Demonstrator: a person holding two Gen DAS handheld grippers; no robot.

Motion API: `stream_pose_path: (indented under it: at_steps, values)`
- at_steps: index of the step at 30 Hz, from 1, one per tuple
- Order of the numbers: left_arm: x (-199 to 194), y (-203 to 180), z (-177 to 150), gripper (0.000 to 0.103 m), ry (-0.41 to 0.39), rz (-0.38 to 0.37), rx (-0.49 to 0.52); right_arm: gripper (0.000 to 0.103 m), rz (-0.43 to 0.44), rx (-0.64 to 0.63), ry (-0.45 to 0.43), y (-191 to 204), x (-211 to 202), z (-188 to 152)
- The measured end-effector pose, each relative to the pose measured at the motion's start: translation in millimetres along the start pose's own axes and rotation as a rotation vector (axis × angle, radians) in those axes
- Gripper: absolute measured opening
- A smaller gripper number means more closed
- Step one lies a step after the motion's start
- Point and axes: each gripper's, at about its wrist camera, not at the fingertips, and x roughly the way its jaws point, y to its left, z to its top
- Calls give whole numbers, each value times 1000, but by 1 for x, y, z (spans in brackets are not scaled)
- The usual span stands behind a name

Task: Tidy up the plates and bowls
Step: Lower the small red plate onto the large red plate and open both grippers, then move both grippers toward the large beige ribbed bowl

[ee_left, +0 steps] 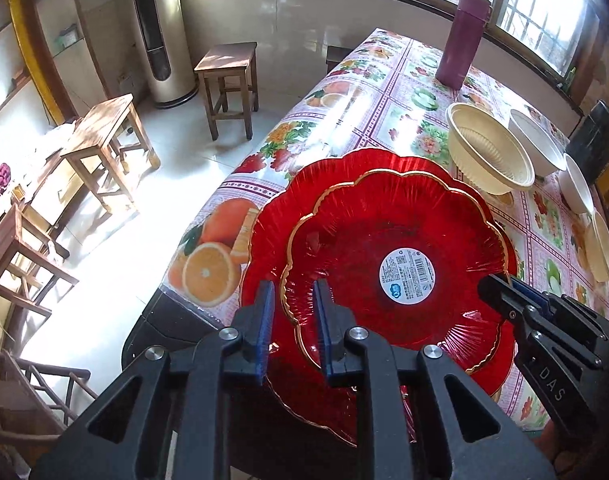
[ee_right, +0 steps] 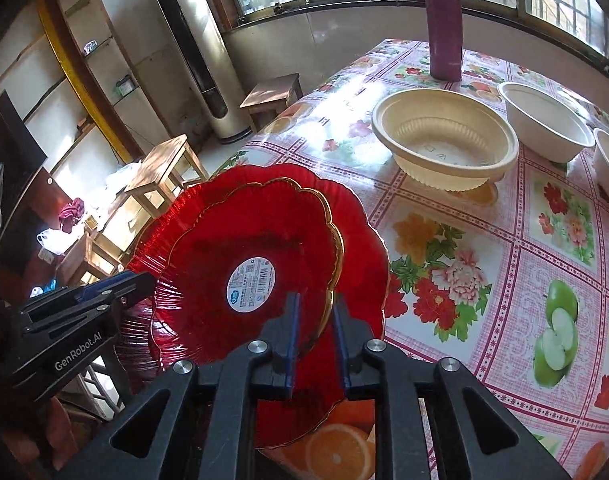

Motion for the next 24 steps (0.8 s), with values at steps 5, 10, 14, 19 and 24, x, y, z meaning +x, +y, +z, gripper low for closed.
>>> stream_pose_path:
  at_steps: [5,10,14,19,24]
  values:
    - [-6,1,2,51,-44,-10,-30,25,-47,-50,-88,-2,-19,4]
    - [-24,-13,0,74,-156,1,-38,64,-69,-73,-265,-11,-52,-2]
    - [-39,-35,-1,80,-219,-95,-11,87,-105,-93,-381,-24,-71,-14]
    - [-56,-75,-3,89,-301,-116,77,103,-114,-48,-450,-57,-89,-27]
    - [-77,-113,-3,103,-402,-144,135,103,-171,42,-533,-107,-114,-38]
